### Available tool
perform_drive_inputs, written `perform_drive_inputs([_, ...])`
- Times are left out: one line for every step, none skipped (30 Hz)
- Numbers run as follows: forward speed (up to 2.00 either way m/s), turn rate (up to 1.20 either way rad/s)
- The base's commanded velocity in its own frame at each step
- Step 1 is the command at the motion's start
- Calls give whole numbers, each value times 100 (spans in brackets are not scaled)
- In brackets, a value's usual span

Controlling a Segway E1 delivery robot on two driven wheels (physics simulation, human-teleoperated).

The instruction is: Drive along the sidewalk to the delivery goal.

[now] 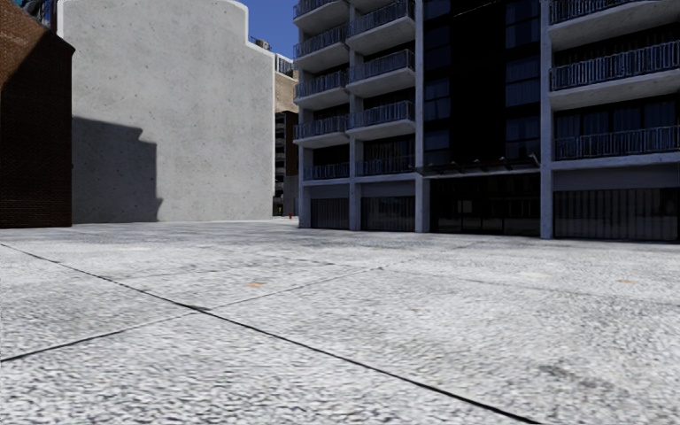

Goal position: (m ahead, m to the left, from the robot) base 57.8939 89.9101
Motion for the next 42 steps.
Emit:
perform_drive_inputs([200,0])
perform_drive_inputs([200,0])
perform_drive_inputs([200,0])
perform_drive_inputs([200,0])
perform_drive_inputs([200,0])
perform_drive_inputs([200,0])
perform_drive_inputs([200,0])
perform_drive_inputs([200,0])
perform_drive_inputs([200,0])
perform_drive_inputs([200,0])
perform_drive_inputs([200,0])
perform_drive_inputs([200,0])
perform_drive_inputs([200,0])
perform_drive_inputs([200,0])
perform_drive_inputs([200,0])
perform_drive_inputs([200,0])
perform_drive_inputs([200,0])
perform_drive_inputs([200,0])
perform_drive_inputs([200,0])
perform_drive_inputs([200,0])
perform_drive_inputs([200,0])
perform_drive_inputs([200,0])
perform_drive_inputs([200,0])
perform_drive_inputs([200,0])
perform_drive_inputs([200,0])
perform_drive_inputs([200,0])
perform_drive_inputs([200,0])
perform_drive_inputs([200,0])
perform_drive_inputs([200,0])
perform_drive_inputs([200,0])
perform_drive_inputs([200,0])
perform_drive_inputs([200,0])
perform_drive_inputs([200,0])
perform_drive_inputs([200,0])
perform_drive_inputs([200,0])
perform_drive_inputs([200,0])
perform_drive_inputs([200,0])
perform_drive_inputs([200,0])
perform_drive_inputs([200,0])
perform_drive_inputs([200,0])
perform_drive_inputs([200,0])
perform_drive_inputs([200,0])
